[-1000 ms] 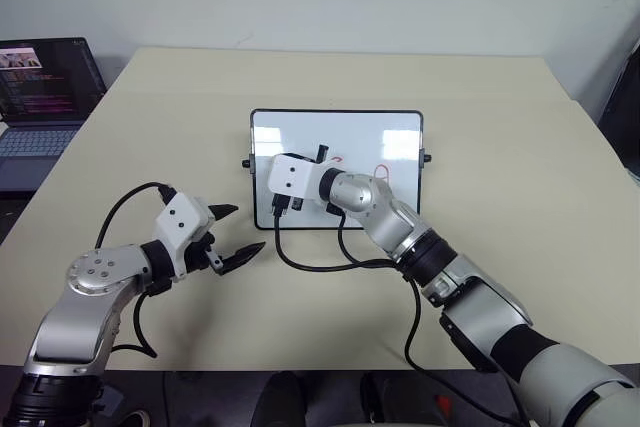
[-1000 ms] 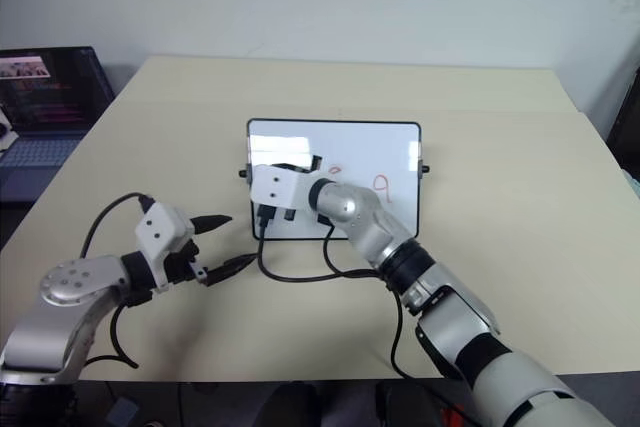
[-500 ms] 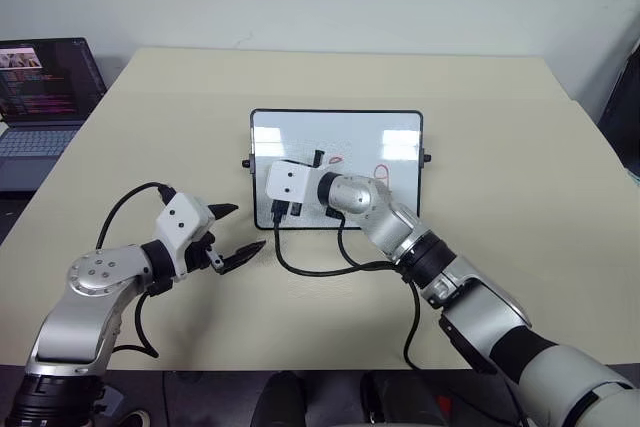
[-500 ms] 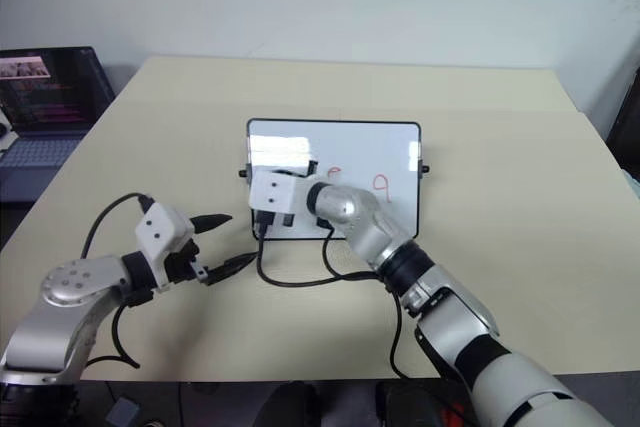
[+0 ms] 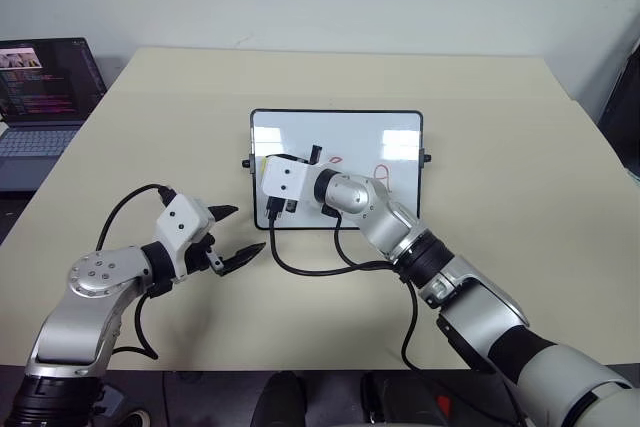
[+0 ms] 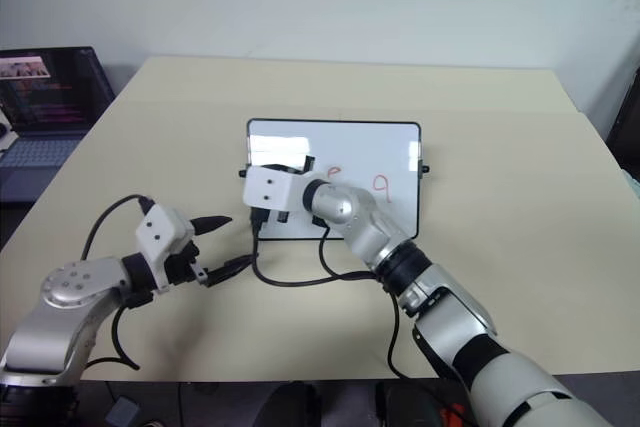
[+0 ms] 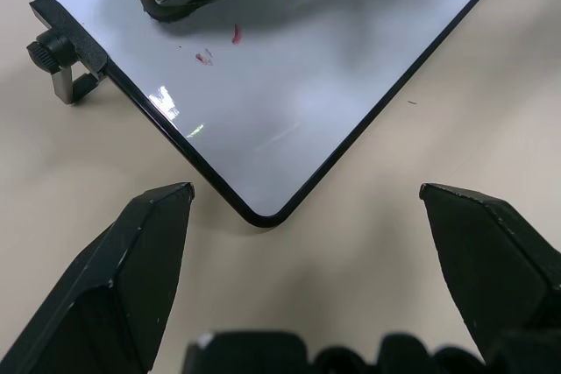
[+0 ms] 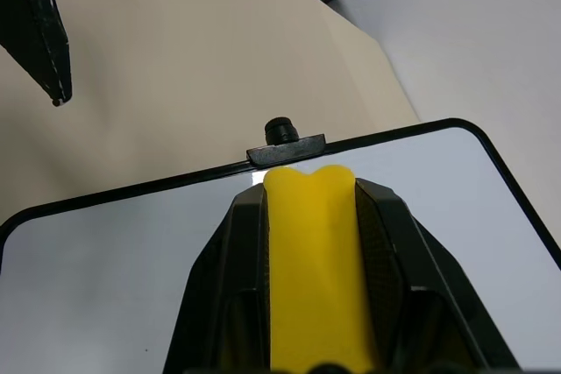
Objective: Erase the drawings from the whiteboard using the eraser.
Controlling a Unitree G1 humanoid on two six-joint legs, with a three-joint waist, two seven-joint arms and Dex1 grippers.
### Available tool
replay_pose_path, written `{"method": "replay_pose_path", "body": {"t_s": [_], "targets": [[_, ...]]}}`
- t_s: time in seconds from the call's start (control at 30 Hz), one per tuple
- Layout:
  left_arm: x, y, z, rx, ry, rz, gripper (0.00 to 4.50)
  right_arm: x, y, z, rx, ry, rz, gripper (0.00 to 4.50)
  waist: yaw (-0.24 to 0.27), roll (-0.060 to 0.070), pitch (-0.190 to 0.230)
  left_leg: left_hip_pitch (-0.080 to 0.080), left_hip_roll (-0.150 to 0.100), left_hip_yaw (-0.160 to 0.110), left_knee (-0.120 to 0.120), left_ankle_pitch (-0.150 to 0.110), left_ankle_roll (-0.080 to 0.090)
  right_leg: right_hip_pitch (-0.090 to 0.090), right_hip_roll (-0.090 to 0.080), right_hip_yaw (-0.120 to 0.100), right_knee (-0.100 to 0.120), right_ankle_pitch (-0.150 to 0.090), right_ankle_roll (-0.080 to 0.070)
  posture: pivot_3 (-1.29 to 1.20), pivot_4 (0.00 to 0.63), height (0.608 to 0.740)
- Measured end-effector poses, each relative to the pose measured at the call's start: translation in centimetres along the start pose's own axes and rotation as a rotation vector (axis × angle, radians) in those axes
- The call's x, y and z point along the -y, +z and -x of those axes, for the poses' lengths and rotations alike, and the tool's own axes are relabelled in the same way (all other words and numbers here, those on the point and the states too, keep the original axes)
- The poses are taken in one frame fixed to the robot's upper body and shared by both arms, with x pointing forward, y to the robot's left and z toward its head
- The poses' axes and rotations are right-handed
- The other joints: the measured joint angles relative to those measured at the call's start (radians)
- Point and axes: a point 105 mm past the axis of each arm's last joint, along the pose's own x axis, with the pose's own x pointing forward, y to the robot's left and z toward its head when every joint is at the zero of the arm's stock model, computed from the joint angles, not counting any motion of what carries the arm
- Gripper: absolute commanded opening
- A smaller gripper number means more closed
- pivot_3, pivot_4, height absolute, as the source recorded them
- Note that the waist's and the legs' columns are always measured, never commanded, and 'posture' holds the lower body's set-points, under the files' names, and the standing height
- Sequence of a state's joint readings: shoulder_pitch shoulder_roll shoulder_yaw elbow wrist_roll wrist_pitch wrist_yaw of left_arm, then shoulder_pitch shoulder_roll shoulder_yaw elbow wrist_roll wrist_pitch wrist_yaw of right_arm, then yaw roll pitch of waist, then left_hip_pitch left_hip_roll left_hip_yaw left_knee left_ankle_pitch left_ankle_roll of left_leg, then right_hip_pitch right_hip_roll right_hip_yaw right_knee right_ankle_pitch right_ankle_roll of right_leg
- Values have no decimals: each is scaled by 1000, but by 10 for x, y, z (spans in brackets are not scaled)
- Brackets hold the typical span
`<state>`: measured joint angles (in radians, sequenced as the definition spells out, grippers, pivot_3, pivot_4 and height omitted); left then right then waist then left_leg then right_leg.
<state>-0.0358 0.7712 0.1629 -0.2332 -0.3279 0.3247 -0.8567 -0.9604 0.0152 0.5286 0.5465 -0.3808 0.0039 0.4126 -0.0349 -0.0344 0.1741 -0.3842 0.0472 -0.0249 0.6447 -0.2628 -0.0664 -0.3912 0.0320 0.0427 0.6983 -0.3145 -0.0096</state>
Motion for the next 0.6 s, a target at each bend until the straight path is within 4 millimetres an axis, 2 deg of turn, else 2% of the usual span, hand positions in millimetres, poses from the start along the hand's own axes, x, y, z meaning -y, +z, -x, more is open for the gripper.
{"method": "replay_pose_path", "body": {"t_s": [0.23,0.4,0.6], "targets": [[0,0,0,-1,-1,1,4500,-8,-3,-1,-9,45,6,1014,0,0,0,0,0,0,0,0,0,0,0,0,0,0,0,0,150,740],[0,3,-1,6,-6,-6,4500,-25,-15,2,-54,118,-16,1013,0,0,0,0,0,0,0,0,0,0,0,0,0,0,0,0,150,740],[2,4,-6,10,-41,-10,4500,-6,-18,4,-69,22,-3,1013,0,0,0,0,0,0,0,0,0,0,0,0,1,0,0,0,150,740]]}}
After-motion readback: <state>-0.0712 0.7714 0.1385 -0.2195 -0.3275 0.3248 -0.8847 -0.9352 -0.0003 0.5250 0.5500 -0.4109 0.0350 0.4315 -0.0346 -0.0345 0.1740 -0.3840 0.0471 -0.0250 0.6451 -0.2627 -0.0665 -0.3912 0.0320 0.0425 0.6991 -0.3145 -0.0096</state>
